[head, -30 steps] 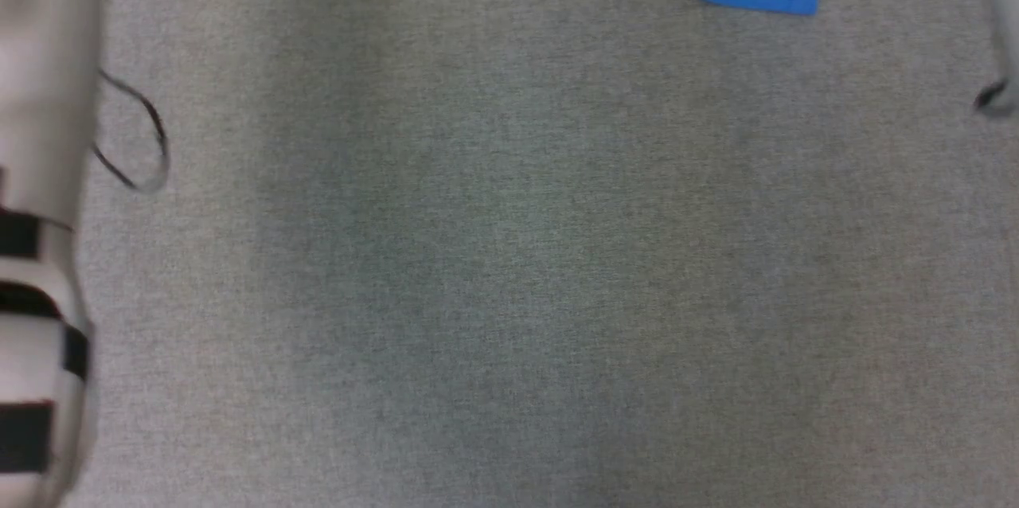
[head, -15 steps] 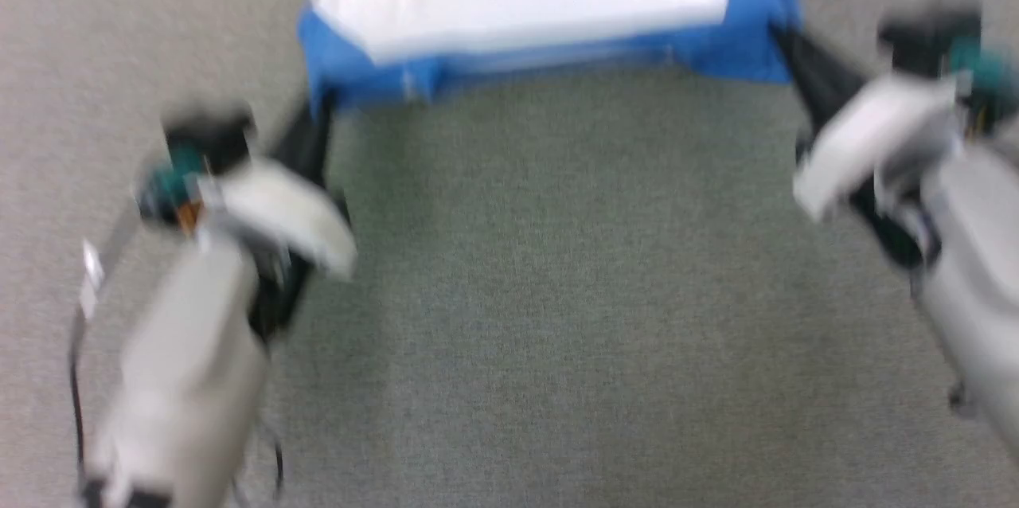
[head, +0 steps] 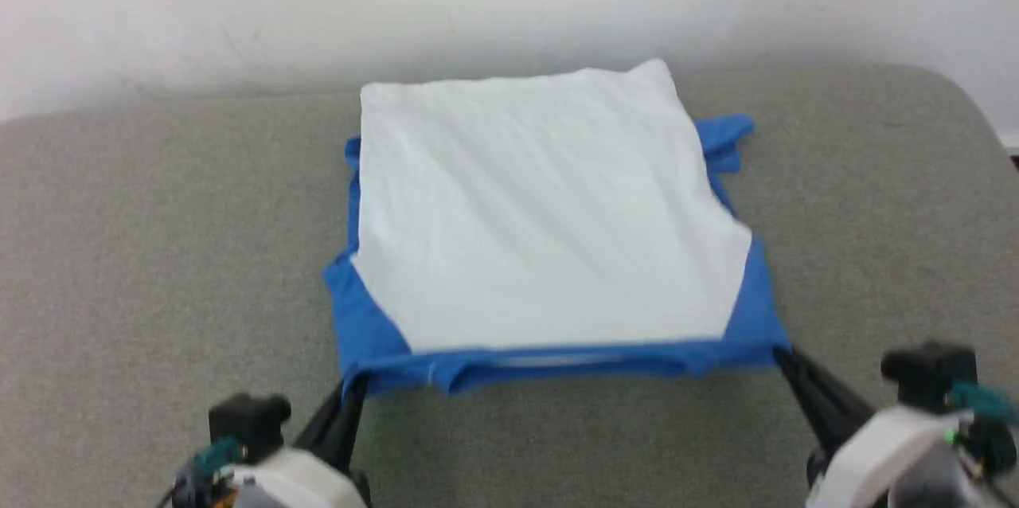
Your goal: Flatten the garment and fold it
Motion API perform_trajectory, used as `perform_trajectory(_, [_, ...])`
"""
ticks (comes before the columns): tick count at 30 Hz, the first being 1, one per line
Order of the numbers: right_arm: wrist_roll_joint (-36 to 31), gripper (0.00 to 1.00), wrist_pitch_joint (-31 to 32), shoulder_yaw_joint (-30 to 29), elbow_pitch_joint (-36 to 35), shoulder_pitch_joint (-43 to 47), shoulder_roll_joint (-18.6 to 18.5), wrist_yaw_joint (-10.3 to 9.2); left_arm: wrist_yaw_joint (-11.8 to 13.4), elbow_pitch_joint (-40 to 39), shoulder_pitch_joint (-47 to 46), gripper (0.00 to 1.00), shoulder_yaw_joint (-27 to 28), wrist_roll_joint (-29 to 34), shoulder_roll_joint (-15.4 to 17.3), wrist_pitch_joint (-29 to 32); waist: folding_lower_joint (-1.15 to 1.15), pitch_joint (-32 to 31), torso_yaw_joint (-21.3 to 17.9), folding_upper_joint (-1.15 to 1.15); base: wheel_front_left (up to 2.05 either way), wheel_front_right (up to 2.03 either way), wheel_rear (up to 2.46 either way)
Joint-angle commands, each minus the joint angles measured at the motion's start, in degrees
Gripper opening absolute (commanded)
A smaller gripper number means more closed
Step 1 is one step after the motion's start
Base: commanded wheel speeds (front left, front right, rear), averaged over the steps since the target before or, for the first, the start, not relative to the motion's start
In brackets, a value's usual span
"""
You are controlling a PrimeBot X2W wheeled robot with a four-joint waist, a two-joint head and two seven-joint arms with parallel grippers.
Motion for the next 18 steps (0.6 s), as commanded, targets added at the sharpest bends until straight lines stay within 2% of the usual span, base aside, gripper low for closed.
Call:
perform_trajectory(1, [-1.4, 0.00, 1.2, -2.4, -1.7, 2.9, 1.0, -0.57, 1.9, -0.9, 2.6, 0.00, 1.2, -0.7, 1.3, 0.5, 0.02, -2.2, -0.9, 0.00, 0.00, 0.00, 0.00])
perform_trajectory(8, [-7.7, 0.00, 7.4, -7.3, -8.5, 17.2, 9.6, -0.57, 6.2, -7.1, 13.9, 0.00, 1.7, -3.2, 2.8, 4.4, 0.02, -3.6, -0.9, 0.00, 0.00, 0.00, 0.00])
perform_trajectory(14, [-9.9, 0.00, 9.4, -9.0, -7.3, 23.2, 11.6, -0.57, 8.0, -9.7, 20.4, 0.00, 1.1, -6.3, 3.7, 9.3, 0.02, -4.2, -0.4, 0.00, 0.00, 0.00, 0.00])
perform_trajectory(18, [-10.3, 0.00, 9.6, -9.7, -7.9, 24.0, 12.0, -0.57, 8.8, -11.5, 21.6, 0.00, 1.6, -7.0, 4.1, 10.0, 0.02, -4.2, 0.1, 0.00, 0.00, 0.00, 0.00])
